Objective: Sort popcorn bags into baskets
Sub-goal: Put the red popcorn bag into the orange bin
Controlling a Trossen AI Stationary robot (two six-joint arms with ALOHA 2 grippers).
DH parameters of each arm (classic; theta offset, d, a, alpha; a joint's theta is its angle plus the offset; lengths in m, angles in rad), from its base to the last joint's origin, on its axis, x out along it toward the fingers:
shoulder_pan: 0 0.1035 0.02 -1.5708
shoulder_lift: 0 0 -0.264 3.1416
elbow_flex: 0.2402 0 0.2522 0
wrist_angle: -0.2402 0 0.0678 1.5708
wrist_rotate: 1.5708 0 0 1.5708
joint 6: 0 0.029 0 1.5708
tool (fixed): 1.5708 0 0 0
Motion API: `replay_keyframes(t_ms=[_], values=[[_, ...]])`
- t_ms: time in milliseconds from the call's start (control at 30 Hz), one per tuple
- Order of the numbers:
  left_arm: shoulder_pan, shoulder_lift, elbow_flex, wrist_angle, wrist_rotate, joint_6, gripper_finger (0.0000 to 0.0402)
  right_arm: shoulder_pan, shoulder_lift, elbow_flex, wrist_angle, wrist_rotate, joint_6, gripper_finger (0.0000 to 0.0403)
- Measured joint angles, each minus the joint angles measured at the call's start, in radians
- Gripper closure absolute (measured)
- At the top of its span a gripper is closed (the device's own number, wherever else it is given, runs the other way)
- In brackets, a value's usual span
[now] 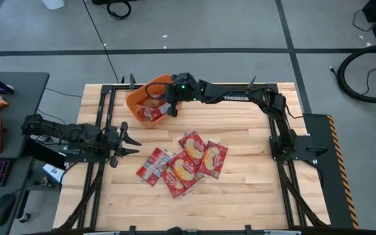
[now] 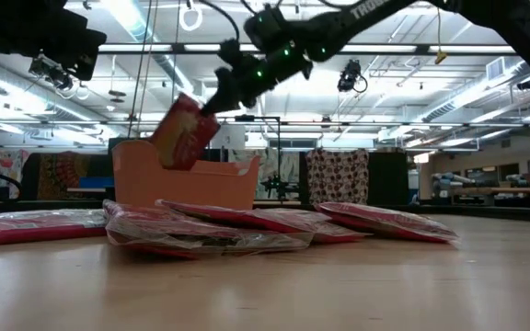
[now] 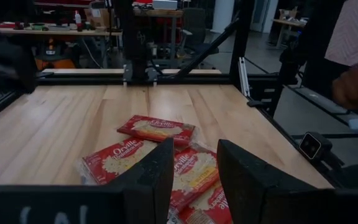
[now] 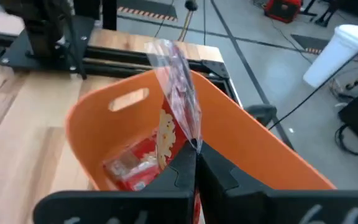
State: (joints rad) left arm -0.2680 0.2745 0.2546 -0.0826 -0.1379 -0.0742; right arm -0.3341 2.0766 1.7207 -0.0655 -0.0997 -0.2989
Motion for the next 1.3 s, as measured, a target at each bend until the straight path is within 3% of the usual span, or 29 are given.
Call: replay_keyframes(t_ms=[200,300,567,733,900,967,1133,1300], values=[[0.000,0.000,0.000,-0.005,-0.025,0.000,0.0273,-0.047,0.000,-0.080,0.093,-0.001,0.106,0.0392],[0.000,0.000,0.000,-0.013,-0.052,0.000,0.0273,-0.062,0.000,-0.091,0.094,0.055,0.164,0.0387],[0.000,0.000,0.000,-0.020,-0.061,-0.001,0.0273,-0.068,0.000,-0.092,0.033,0.204,0.216,0.0320],[0.000,0.000,0.000,-0.020,-0.061,-0.001,0.0273,-0.064,0.000,-0.070,-0.107,0.325,0.273,0.0286],[0.000,0.000,0.000,-0.020,-0.061,-0.014,0.0273,-0.012,-0.005,0.032,-0.290,0.446,0.239,0.0284],[0.000,0.000,0.000,-0.020,-0.061,-0.016,0.0273,0.016,-0.005,0.074,-0.351,0.436,0.207,0.0284],[0.000,0.000,0.000,-0.020,-0.061,-0.020,0.0273,0.106,-0.006,0.116,-0.432,0.296,0.175,0.0284],[0.000,0.000,0.000,-0.027,-0.061,-0.026,0.0273,0.210,-0.004,0.115,-0.583,0.292,0.186,0.0283]])
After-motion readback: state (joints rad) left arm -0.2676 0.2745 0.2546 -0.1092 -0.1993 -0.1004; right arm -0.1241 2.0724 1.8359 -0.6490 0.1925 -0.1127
